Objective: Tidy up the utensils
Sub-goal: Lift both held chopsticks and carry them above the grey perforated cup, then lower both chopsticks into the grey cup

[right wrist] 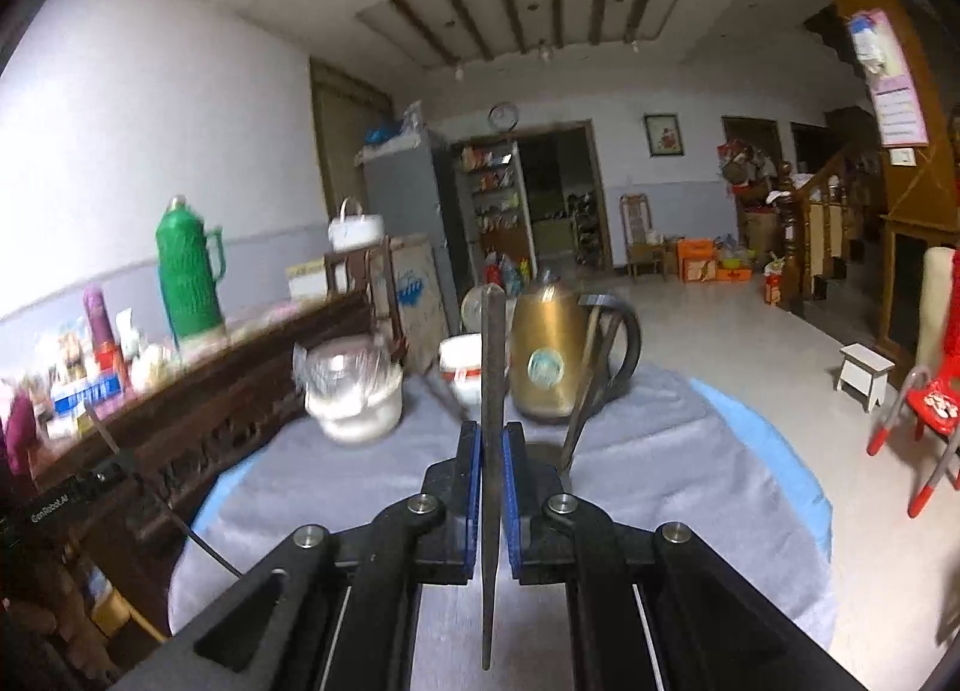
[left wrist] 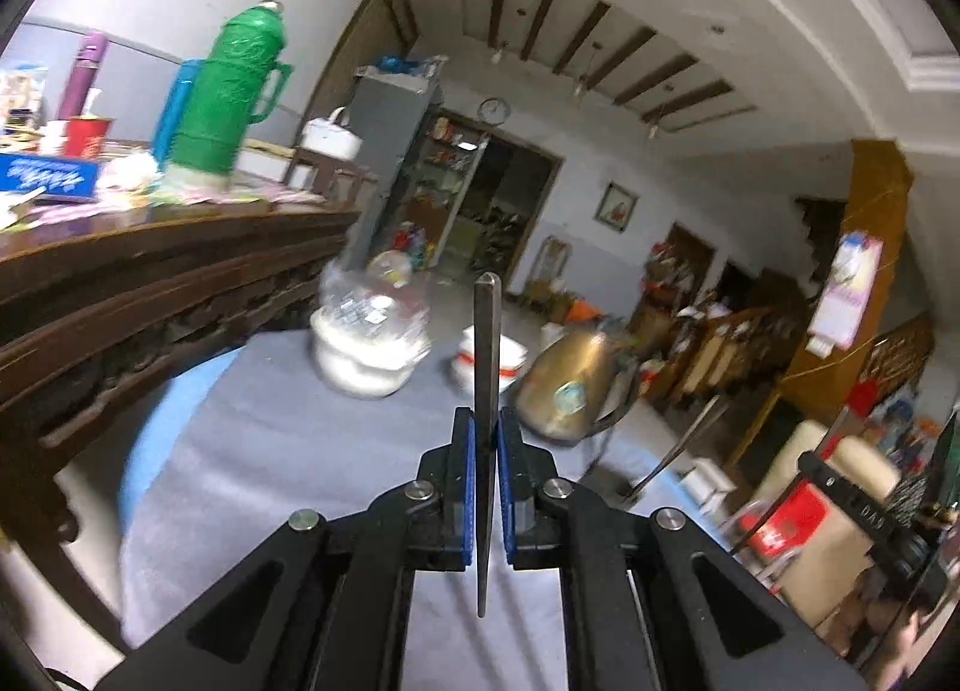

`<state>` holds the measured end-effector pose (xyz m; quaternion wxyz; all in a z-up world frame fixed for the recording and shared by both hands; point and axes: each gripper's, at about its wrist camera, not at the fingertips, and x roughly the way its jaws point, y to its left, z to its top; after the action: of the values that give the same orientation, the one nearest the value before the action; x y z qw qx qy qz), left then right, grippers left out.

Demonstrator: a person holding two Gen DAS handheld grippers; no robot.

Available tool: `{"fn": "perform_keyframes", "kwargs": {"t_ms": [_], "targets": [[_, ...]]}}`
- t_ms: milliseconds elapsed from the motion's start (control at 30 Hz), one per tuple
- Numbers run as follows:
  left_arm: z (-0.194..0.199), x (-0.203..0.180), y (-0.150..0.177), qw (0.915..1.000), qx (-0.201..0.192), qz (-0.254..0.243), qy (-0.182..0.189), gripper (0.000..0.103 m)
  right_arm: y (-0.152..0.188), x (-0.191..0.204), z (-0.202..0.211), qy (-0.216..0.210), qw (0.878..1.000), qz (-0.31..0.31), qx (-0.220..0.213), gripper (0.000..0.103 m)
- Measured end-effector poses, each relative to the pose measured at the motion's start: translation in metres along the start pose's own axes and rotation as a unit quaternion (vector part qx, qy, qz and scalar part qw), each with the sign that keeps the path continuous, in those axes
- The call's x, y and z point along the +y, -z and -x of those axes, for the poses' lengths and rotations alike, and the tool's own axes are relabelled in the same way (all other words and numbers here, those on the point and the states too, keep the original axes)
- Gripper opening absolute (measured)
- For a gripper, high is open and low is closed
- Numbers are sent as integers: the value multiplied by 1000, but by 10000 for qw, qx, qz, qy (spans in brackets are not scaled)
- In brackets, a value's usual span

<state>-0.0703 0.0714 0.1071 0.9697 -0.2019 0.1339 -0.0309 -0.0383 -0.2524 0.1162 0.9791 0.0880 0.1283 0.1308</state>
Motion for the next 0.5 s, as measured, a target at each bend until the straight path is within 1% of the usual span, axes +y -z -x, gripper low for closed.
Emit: {"fn": "perform_keyframes", "kwargs": {"t_ms": [100, 233, 367, 467, 500], "targets": [[-12, -20, -20, 9994, -152, 8, 321, 7, -24, -8, 4, 9, 9993, -113, -362, 8], [-35, -51, -38, 9975, -294, -66, 636, 7, -47, -15, -11, 4, 9975, -196, -680, 8], [-67, -81, -43, 9959, -309, -228, 815, 7, -57, -17, -38, 51, 9965, -211, -806, 8], [-92, -98, -42, 9951, -247, -346, 890, 7, -58, -15, -63, 197, 9961, -19, -855, 8], [-102, -104, -40, 9949, -216, -397, 906, 7, -58, -15, -71, 185, 9965, -14, -819, 8]]}}
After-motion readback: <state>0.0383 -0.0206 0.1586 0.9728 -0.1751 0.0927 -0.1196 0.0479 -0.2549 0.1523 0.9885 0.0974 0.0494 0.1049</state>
